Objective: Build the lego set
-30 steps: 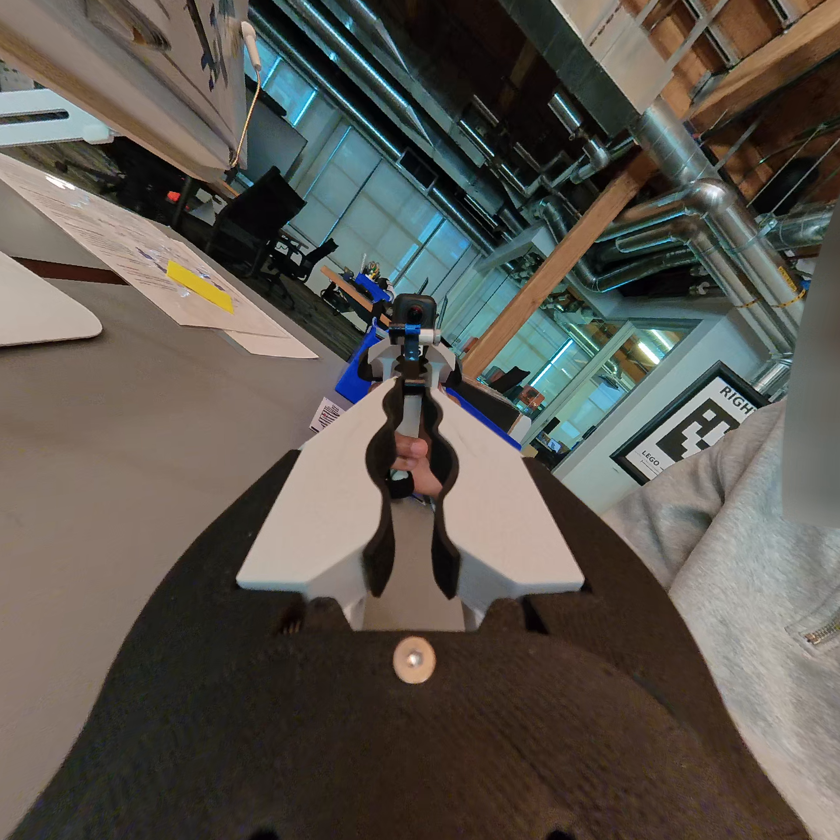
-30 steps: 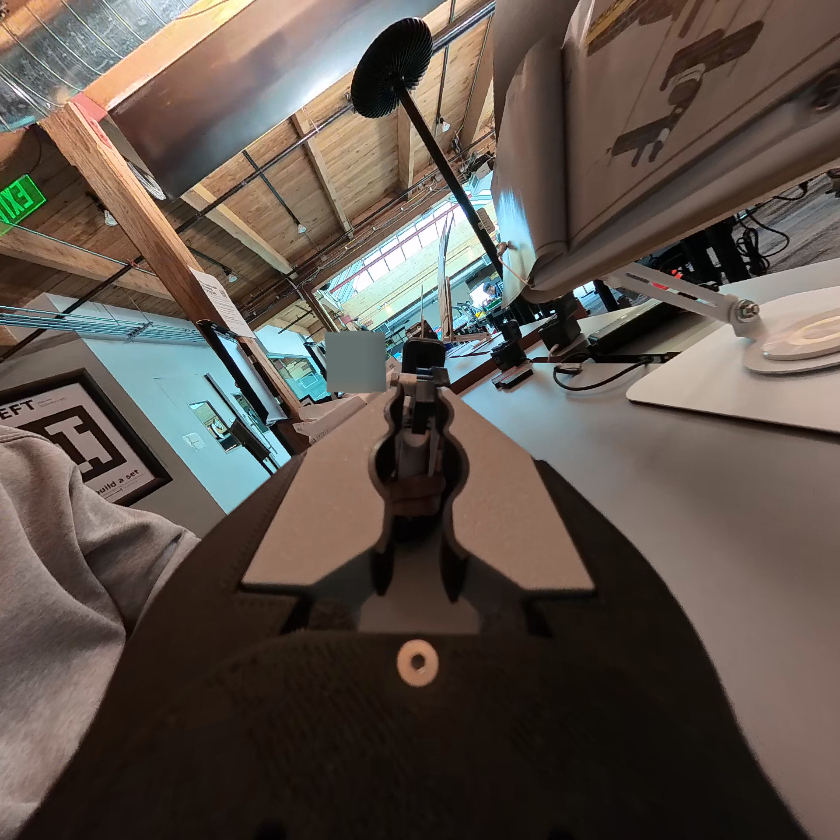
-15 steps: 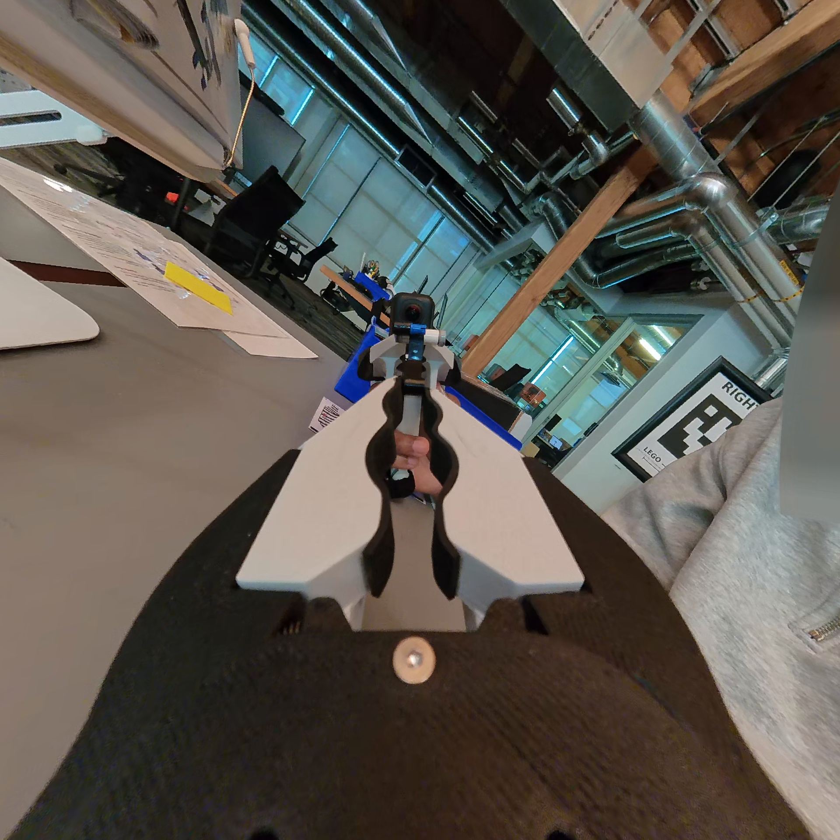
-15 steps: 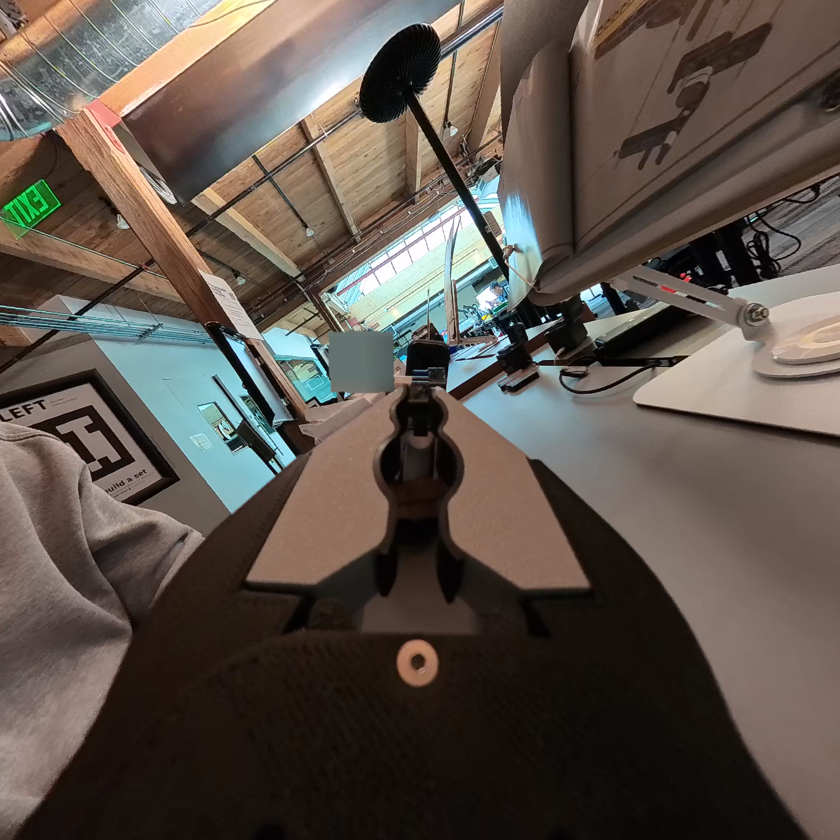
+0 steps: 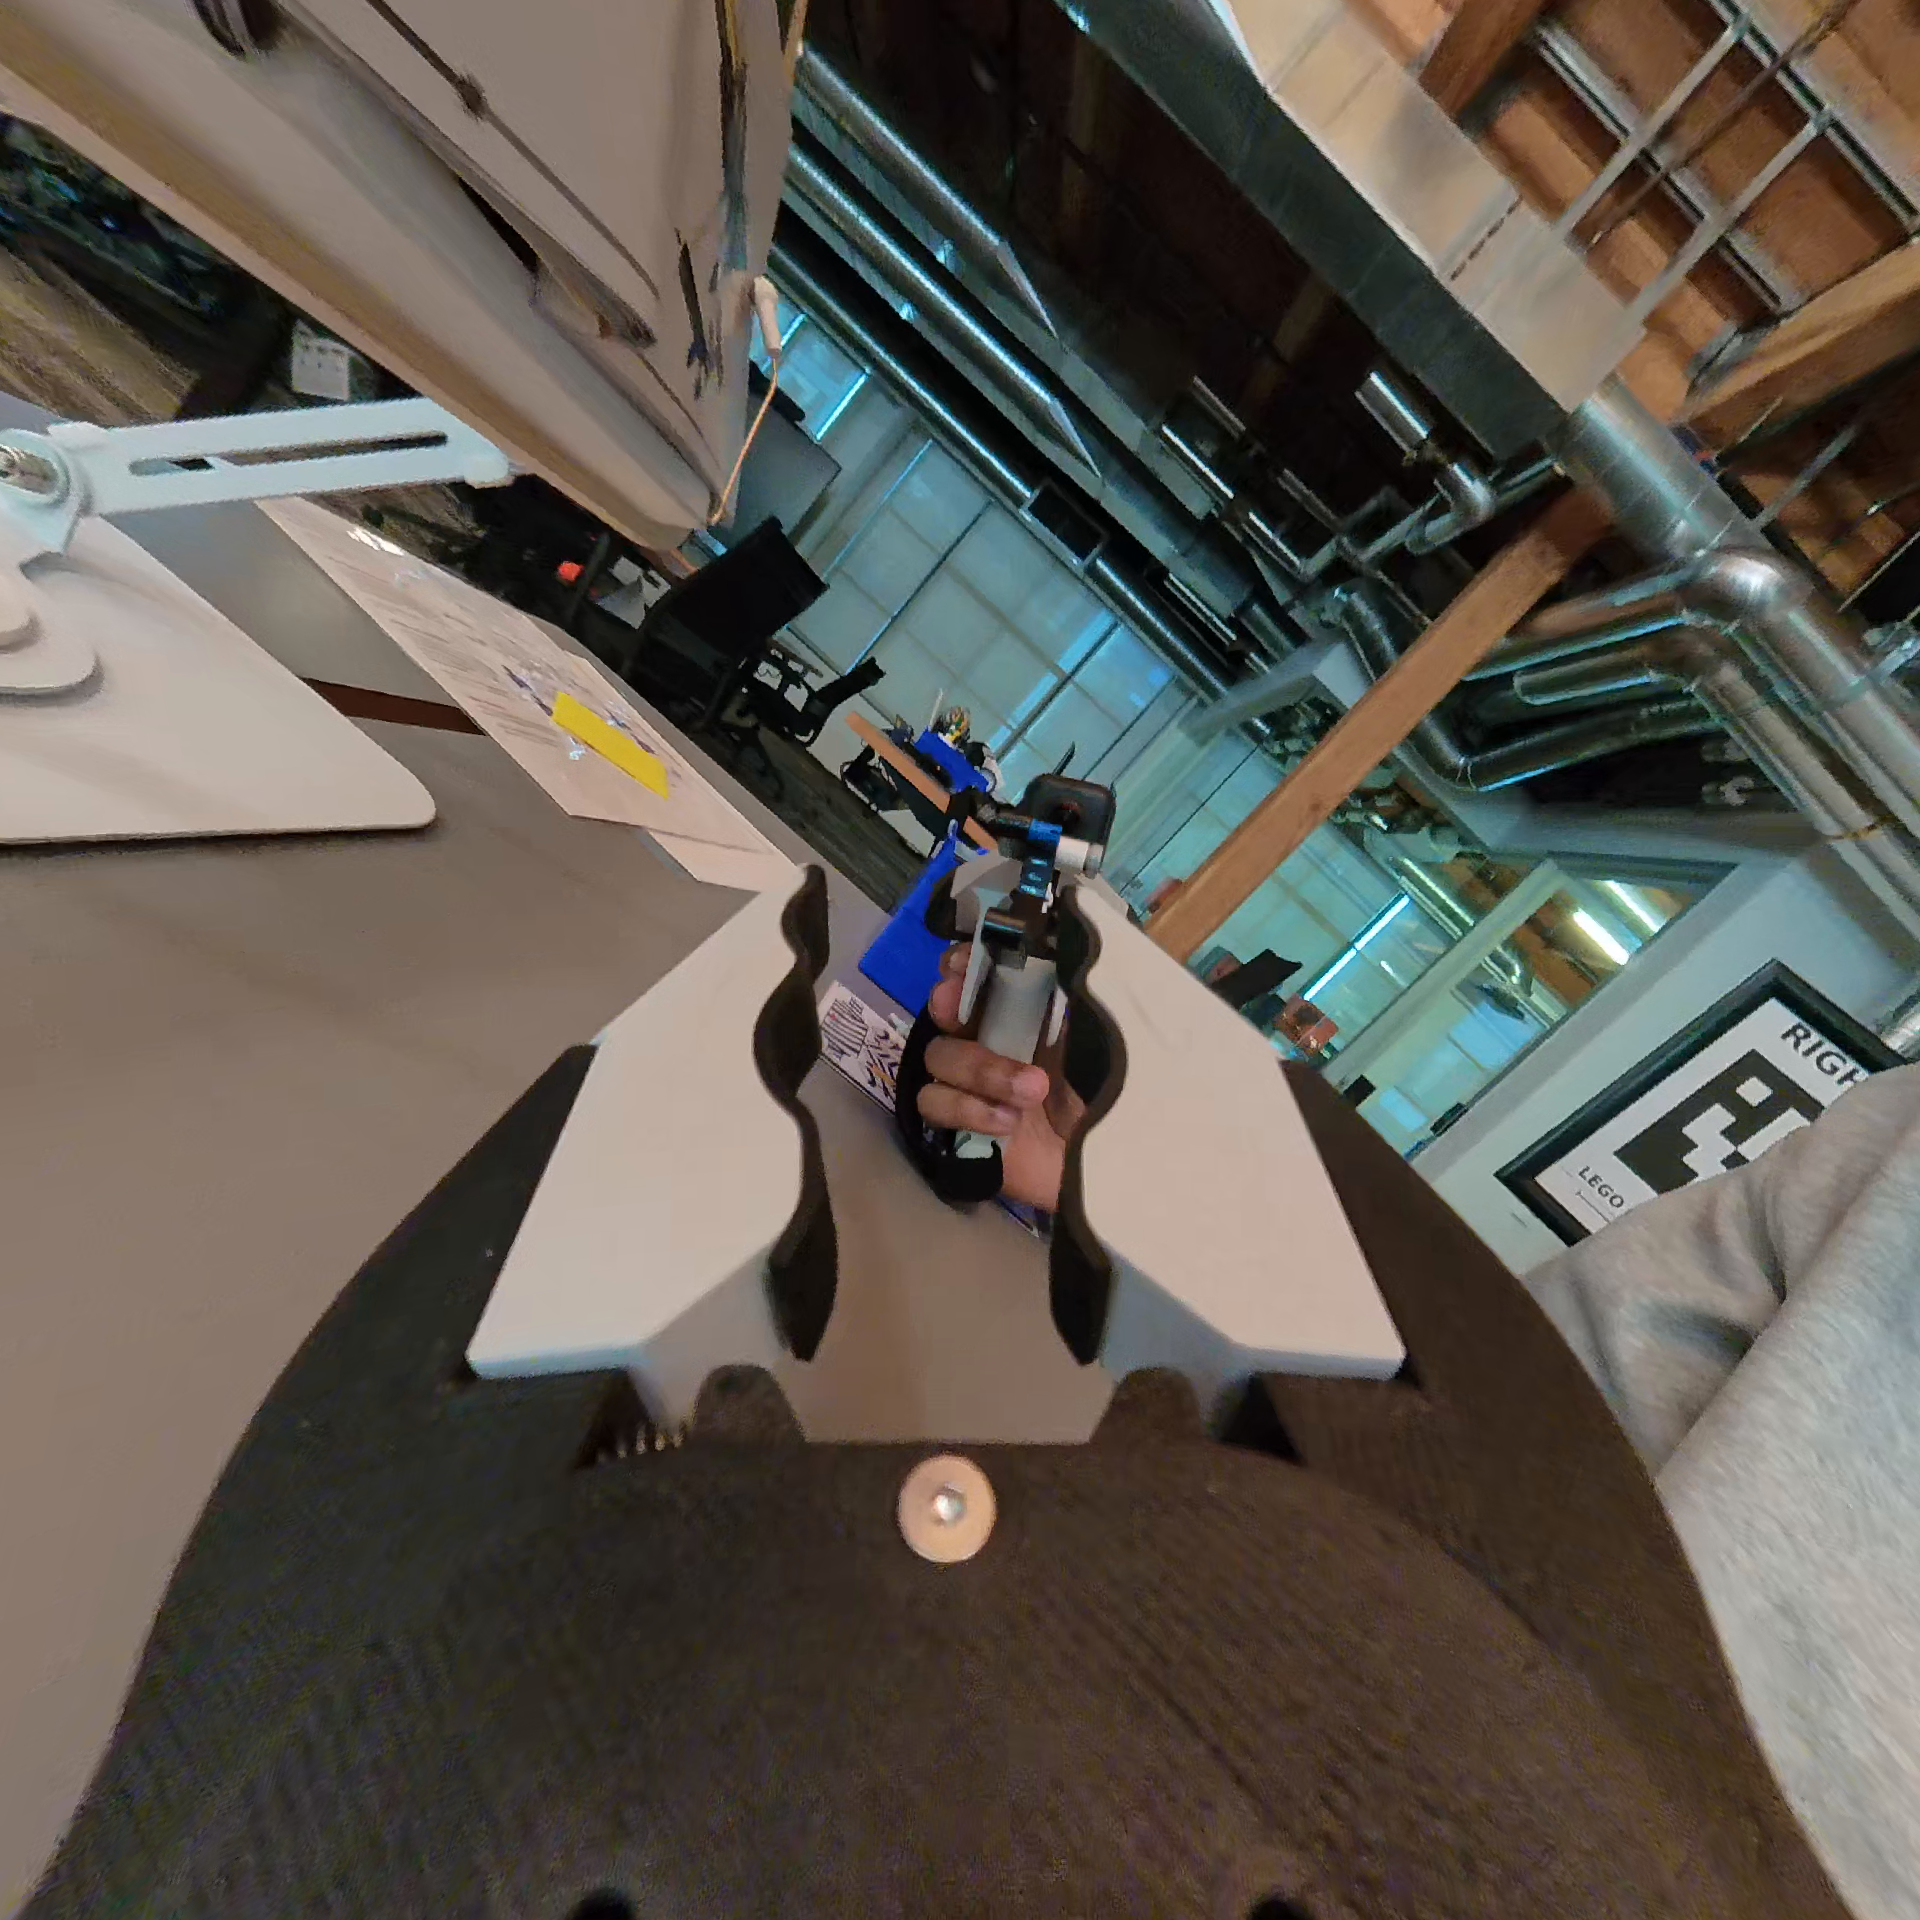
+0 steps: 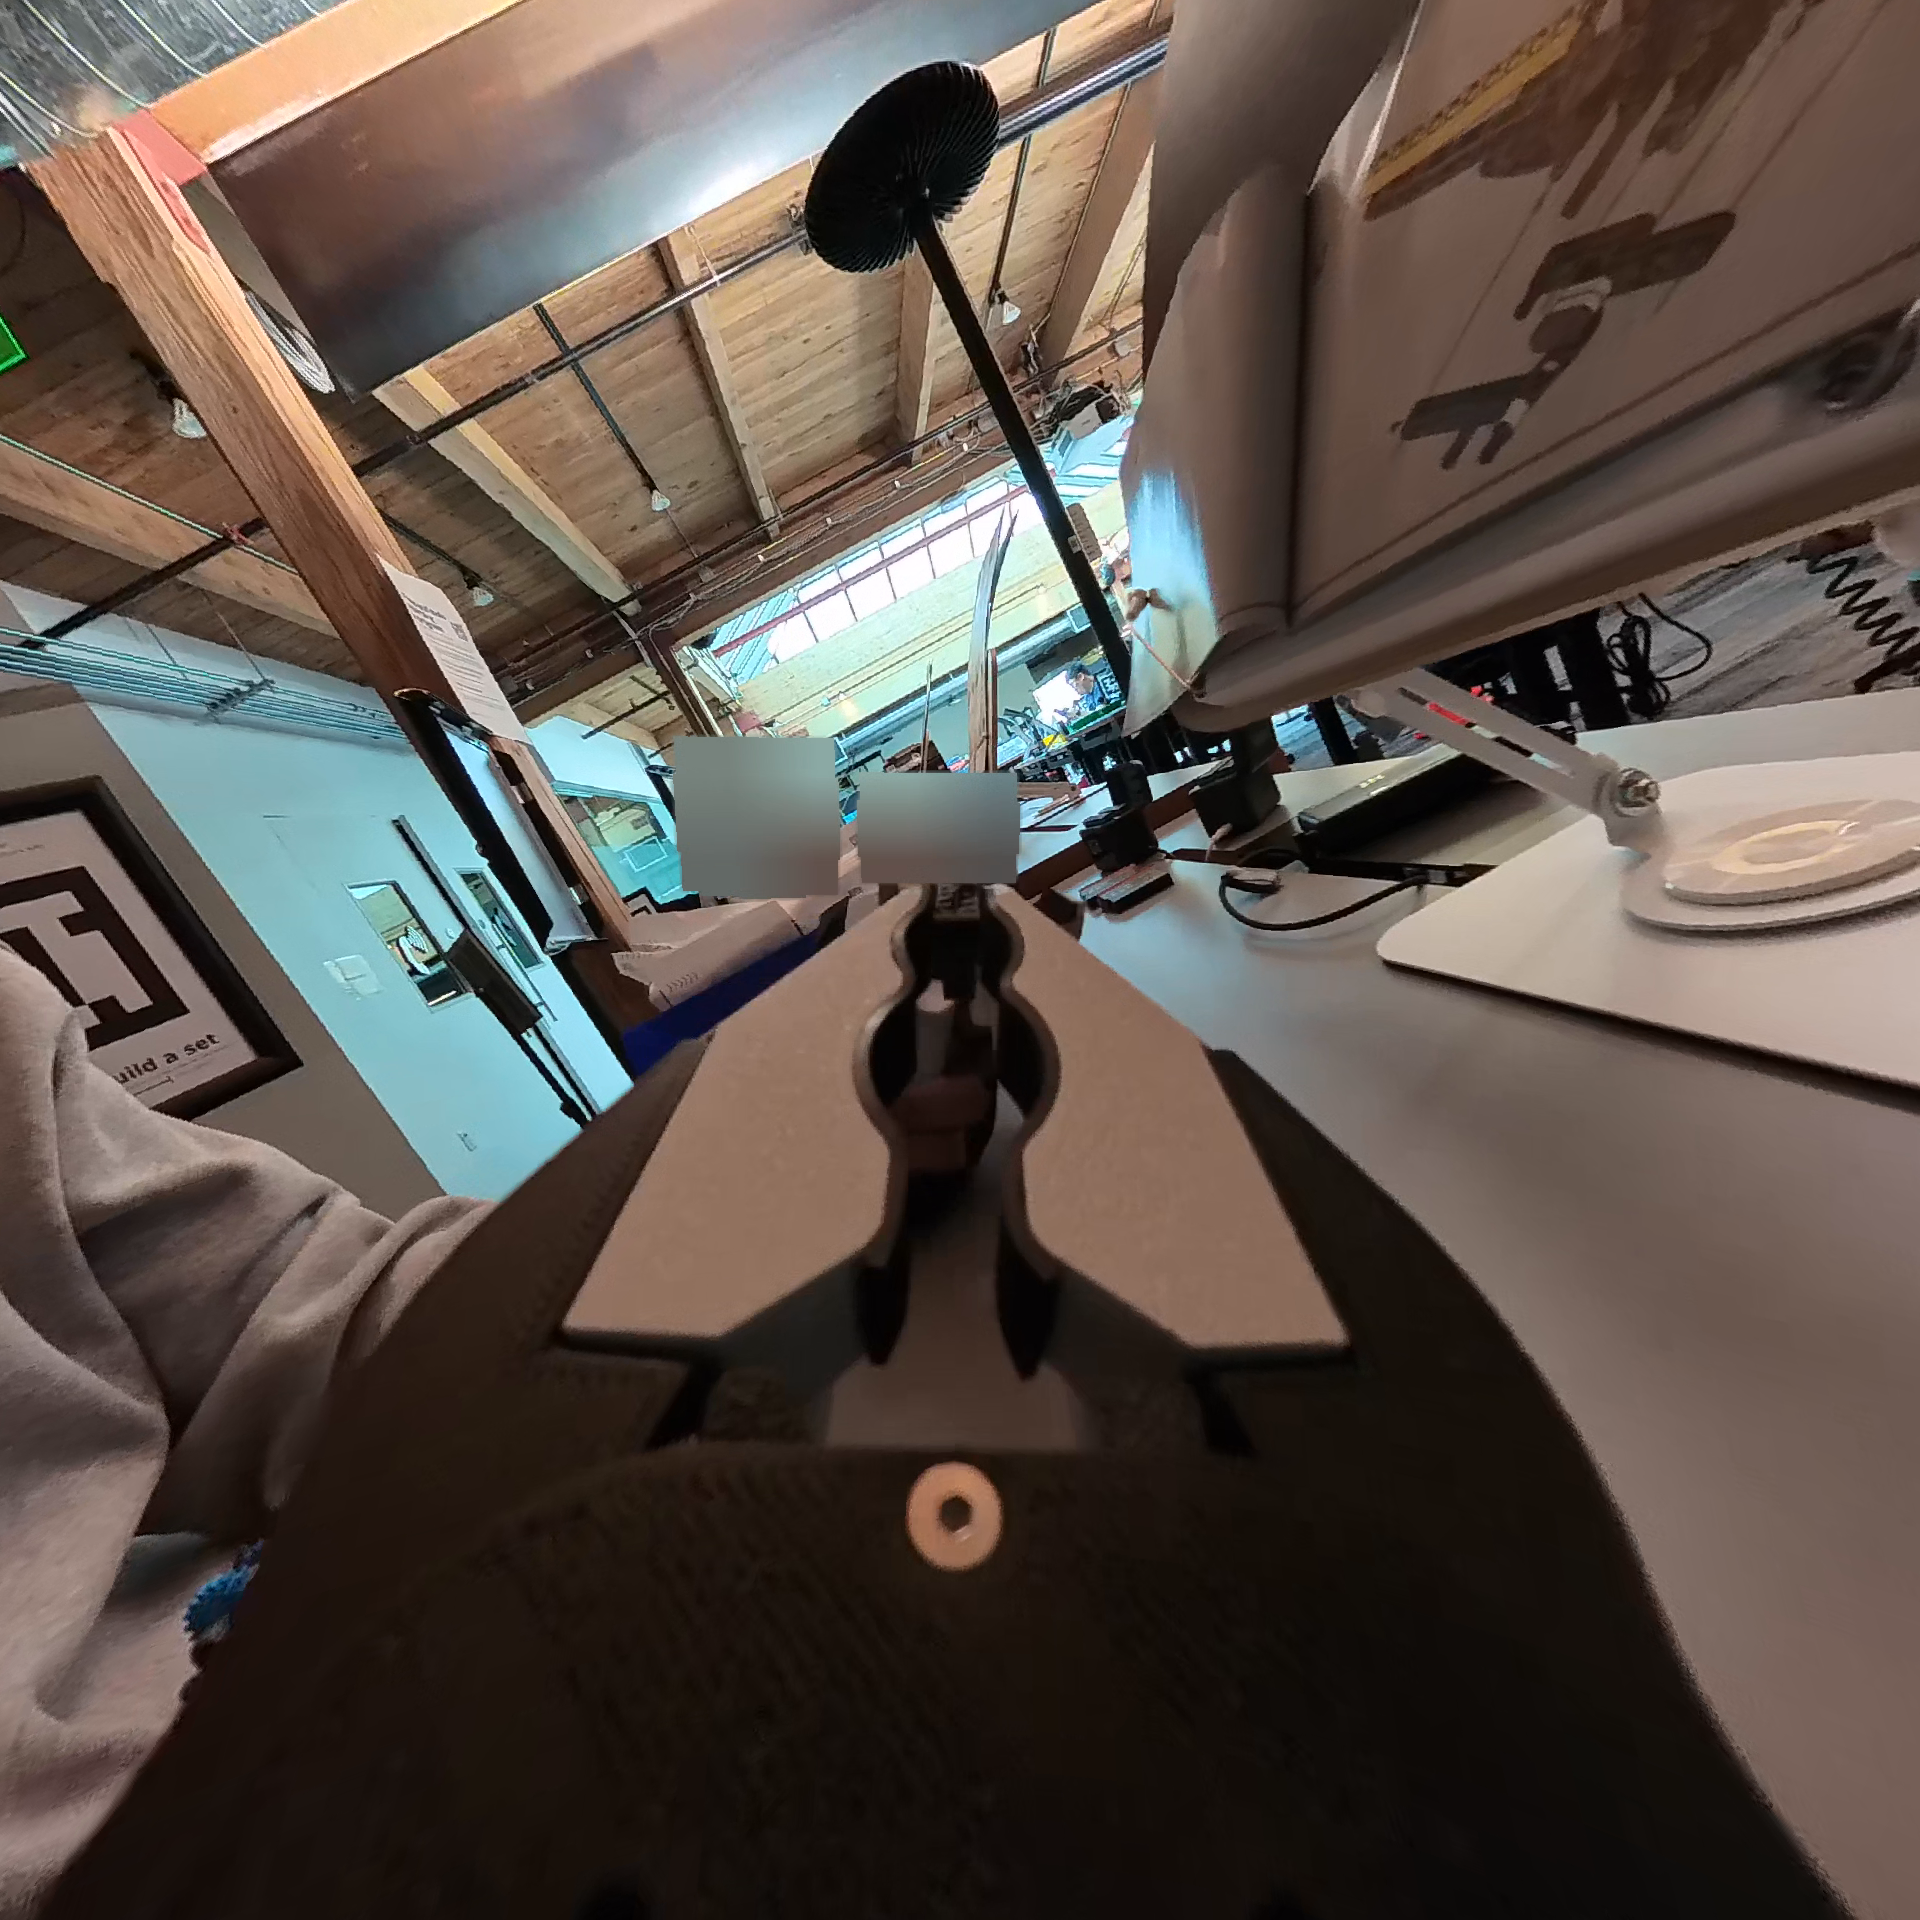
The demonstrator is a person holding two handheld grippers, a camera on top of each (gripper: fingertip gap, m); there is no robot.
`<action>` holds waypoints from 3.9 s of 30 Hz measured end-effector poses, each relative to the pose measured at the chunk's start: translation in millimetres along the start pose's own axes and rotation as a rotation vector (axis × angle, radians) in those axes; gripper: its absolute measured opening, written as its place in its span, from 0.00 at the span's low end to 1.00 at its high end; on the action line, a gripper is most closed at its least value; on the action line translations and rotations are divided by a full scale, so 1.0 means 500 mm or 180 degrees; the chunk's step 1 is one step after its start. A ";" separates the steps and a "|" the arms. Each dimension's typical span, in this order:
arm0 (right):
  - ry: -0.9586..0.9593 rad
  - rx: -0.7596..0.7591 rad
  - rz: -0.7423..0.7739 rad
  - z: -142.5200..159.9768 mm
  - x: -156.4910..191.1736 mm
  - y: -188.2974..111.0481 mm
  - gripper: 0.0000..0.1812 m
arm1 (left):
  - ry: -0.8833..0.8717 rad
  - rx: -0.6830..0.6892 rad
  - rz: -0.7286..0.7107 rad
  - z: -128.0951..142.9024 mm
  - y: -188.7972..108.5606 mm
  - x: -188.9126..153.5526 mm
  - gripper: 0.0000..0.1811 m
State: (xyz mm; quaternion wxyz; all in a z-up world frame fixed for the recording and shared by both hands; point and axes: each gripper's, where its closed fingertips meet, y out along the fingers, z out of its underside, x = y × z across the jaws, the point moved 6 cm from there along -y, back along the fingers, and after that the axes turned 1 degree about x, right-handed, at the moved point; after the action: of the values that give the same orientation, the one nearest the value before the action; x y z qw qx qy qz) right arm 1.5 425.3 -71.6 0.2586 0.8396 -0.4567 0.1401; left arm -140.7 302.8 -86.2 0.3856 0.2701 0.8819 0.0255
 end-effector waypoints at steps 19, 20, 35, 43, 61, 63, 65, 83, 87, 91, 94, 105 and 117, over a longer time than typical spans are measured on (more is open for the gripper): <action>-0.1554 -0.0030 0.0174 -0.012 0.050 0.001 0.03 | -0.0012 -0.0224 -0.0067 -0.014 -0.015 0.004 0.24; -0.1589 0.0004 0.0157 -0.010 0.053 0.002 0.03 | -0.0003 -0.0219 -0.0070 -0.014 -0.015 0.004 0.24; -0.1632 0.0481 -0.0019 0.029 0.056 0.025 0.03 | 0.0017 -0.0267 0.0008 -0.016 -0.019 -0.003 0.25; -0.1426 0.0511 -0.0240 0.035 0.060 0.031 0.03 | -0.0099 -0.0410 0.0098 -0.024 -0.029 -0.001 0.25; -0.1363 0.0566 -0.0338 0.039 0.064 0.033 0.03 | -0.0068 -0.0384 0.0087 -0.024 -0.027 0.000 0.24; -0.1357 0.0569 -0.0348 0.039 0.064 0.033 0.03 | -0.0066 -0.0383 0.0086 -0.024 -0.027 0.000 0.24; -0.1352 0.0573 -0.0359 0.039 0.064 0.033 0.03 | -0.0072 -0.0388 0.0085 -0.025 -0.028 0.001 0.24; -0.1283 0.0549 -0.0390 0.036 0.062 0.032 0.03 | -0.0110 -0.0412 0.0107 -0.026 -0.028 0.004 0.24; -0.1287 0.0566 -0.0389 0.038 0.063 0.033 0.03 | -0.0120 -0.0414 0.0109 -0.026 -0.028 0.004 0.24; -0.1289 0.0577 -0.0377 0.038 0.063 0.035 0.03 | -0.0118 -0.0413 0.0100 -0.026 -0.028 0.004 0.24; -0.1278 0.0552 -0.0360 0.037 0.062 0.035 0.03 | -0.0041 -0.0429 0.0037 -0.028 -0.030 0.002 0.25; -0.1496 -0.0018 0.0288 -0.012 0.028 0.004 0.03 | 0.1745 -0.1028 -0.2356 -0.123 -0.062 -0.040 0.48; -0.1460 -0.0135 0.0309 -0.028 0.020 -0.005 0.03 | 0.2258 -0.0693 -0.3278 -0.213 0.081 0.021 0.63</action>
State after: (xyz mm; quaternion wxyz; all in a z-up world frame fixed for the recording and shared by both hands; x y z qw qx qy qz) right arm 9.0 427.2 -55.8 0.1585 0.8209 -0.5462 -0.0516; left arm -202.0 360.2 -8.2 0.0581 -0.2543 0.9653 0.0141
